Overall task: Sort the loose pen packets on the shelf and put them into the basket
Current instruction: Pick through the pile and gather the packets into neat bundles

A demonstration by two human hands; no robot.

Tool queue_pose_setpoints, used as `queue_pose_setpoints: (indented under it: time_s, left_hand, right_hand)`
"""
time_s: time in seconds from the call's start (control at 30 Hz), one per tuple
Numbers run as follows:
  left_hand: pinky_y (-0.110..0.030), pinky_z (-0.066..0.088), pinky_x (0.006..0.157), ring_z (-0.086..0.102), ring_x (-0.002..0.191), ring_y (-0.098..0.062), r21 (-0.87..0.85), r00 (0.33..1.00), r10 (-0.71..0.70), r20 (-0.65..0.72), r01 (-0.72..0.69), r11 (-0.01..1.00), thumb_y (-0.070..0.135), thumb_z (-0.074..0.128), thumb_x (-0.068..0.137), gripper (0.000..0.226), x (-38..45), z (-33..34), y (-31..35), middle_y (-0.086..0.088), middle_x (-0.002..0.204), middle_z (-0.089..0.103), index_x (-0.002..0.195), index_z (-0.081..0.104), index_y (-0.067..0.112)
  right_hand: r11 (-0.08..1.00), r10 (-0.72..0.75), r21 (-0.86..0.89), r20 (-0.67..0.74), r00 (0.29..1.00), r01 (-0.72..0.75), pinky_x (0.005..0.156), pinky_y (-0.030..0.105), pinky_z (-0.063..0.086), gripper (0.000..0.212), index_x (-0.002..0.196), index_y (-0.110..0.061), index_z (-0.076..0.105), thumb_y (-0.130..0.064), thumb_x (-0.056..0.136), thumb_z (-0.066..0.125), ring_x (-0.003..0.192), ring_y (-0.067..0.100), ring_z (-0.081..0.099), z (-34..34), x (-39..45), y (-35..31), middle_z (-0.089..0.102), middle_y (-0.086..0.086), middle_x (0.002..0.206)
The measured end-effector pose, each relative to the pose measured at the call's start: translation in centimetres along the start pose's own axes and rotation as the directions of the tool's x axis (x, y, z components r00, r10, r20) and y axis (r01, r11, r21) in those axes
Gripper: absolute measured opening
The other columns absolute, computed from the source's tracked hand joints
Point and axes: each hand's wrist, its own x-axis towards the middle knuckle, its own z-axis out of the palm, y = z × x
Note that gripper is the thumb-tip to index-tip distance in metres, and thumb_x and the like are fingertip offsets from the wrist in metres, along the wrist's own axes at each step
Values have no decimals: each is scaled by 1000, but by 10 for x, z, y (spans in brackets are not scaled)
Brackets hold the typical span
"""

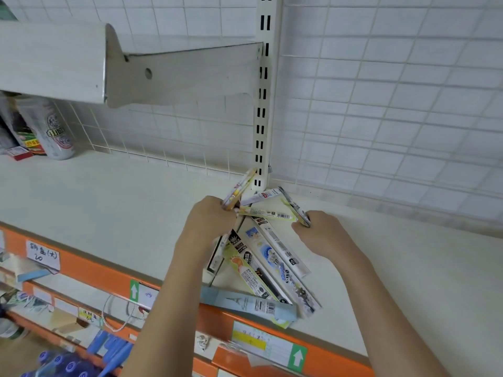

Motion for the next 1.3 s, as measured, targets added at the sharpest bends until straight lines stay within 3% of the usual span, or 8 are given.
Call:
queue_pose_setpoints:
  time_s: [0.27,0.33,0.43,0.57,0.73,0.9,1.13,1.3]
  left_hand:
    - [-29,46,64,53,63,-24,-377,983,-121,-136,62,924,19,46,97,25,-5,-48,-31,-11,76,68,76,56,10]
    - [-22,50,54,57,62,-26,-485,975,-169,-143,79,871,18,45,98,22,-8,-53,-36,-12,74,64,88,56,3]
    - [-16,43,39,53,59,-17,-520,963,-194,-185,72,851,21,44,98,20,-12,-54,-39,-11,74,55,100,53,3]
    - [-26,44,56,52,54,-18,-525,965,-196,-172,78,848,34,45,96,33,-5,-51,-41,-7,66,50,91,54,3]
    - [-27,36,53,42,54,-18,-189,992,-56,-112,34,981,47,62,83,42,13,-39,-27,-4,63,45,73,45,11]
    - [-23,37,51,49,60,-17,11,997,67,-48,-67,998,27,68,78,23,49,-12,0,-7,78,56,85,59,7]
    - [-27,39,58,54,72,-21,225,987,153,56,-162,961,48,67,76,39,72,28,25,-5,83,56,86,57,11]
    - [-28,43,65,58,81,-24,424,987,157,13,-148,893,28,55,88,24,75,33,23,-6,96,63,105,62,12]
  right_hand:
    - [963,-240,-136,-35,970,233,51,26,30,29,67,-19,46,-29,94,49,76,25,51,10,32,-34,43,-3,70]
    - [947,-274,-168,18,962,273,64,29,41,20,94,-20,61,-37,92,52,93,26,55,18,37,-42,50,1,90]
    - [925,-268,-258,79,960,279,80,32,45,47,137,-25,46,-41,94,49,110,26,53,28,41,-46,47,9,125]
    - [903,-264,-353,-5,964,246,70,32,42,36,121,-16,58,-39,96,46,97,25,57,29,41,-45,48,8,117]
    - [940,-227,-297,-173,958,169,52,27,31,39,61,-23,38,-38,97,43,74,23,49,5,46,-27,45,1,80]
    - [977,-48,-215,-279,959,-14,61,31,38,29,80,-15,48,-36,97,37,80,32,58,-23,44,-1,57,6,80]
    - [984,21,-166,-232,972,-61,61,30,34,45,89,-19,45,-64,87,42,76,25,51,-34,25,13,54,-3,73]
    - [996,-41,-82,-118,992,31,63,35,45,33,66,-21,35,-33,96,41,80,32,61,-30,24,11,60,5,74]
